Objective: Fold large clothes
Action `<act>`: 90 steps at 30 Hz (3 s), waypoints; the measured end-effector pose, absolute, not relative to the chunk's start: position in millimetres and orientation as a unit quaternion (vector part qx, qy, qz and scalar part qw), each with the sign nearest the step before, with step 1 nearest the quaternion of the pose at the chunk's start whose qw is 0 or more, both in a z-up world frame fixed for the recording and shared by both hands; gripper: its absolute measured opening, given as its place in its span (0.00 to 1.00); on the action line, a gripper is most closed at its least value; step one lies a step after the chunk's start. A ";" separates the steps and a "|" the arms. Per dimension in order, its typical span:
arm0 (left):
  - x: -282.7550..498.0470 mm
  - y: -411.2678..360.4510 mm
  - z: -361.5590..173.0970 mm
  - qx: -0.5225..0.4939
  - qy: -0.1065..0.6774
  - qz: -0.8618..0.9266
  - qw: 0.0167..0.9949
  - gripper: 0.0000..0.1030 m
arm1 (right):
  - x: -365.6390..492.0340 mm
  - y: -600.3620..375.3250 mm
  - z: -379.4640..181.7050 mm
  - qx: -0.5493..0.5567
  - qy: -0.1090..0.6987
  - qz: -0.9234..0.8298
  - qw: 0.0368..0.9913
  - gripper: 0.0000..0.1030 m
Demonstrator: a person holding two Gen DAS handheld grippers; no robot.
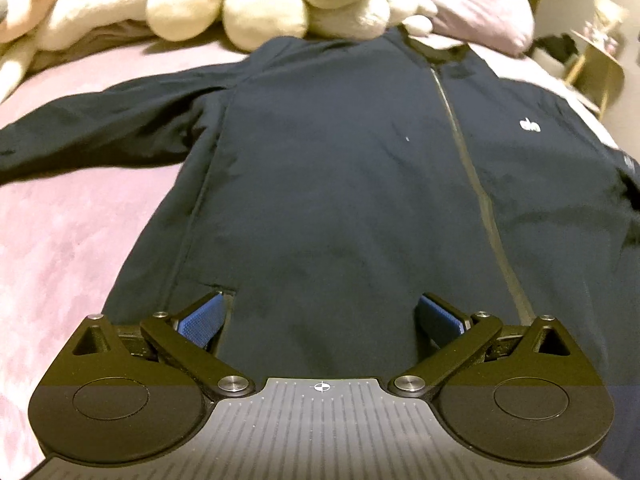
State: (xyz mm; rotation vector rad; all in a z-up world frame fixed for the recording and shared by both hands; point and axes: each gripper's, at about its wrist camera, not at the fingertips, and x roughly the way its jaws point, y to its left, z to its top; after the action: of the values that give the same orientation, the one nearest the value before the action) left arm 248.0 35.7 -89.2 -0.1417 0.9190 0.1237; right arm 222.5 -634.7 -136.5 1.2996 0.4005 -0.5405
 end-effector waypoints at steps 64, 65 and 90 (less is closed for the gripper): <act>390.5 98.6 -53.5 -0.174 0.406 0.003 0.897 0.25 | 276.7 -385.9 -71.1 0.339 0.324 0.095 0.878 0.43; 391.7 99.8 -56.4 -0.185 0.404 0.002 0.896 0.32 | 280.8 -383.0 -72.2 0.341 0.326 0.098 0.876 0.43; 447.3 35.4 -63.6 -0.033 0.384 0.007 0.923 0.14 | 407.3 -372.4 -87.6 0.296 0.314 -0.025 0.901 0.14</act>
State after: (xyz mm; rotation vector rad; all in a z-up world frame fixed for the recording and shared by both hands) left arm 447.3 35.4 -63.6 -0.0670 0.7892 0.0143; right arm 407.3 -372.4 -87.6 0.6130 0.6504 -0.0517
